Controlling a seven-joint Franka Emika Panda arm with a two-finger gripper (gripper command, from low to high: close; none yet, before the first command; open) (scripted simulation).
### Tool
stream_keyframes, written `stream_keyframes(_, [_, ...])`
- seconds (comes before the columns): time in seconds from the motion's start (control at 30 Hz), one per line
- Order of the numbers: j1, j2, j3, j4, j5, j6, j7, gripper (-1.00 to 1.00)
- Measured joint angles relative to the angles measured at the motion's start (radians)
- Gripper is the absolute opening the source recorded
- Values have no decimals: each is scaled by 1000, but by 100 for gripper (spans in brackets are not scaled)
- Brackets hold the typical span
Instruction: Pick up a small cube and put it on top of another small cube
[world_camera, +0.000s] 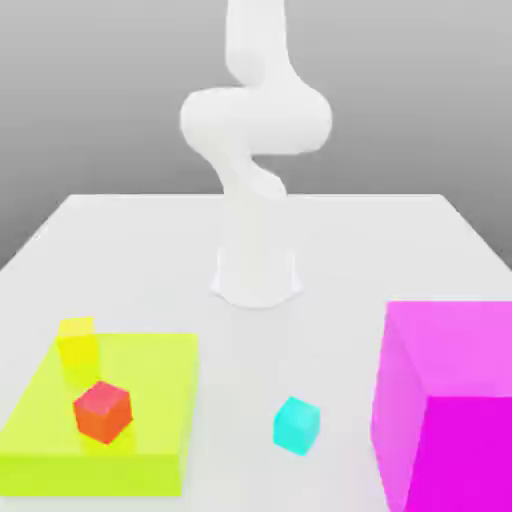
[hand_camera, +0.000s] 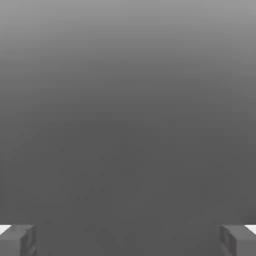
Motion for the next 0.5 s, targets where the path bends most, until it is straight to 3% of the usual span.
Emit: stream_keyframes(0.5, [177, 553, -94, -293, -12, 344, -565, 0])
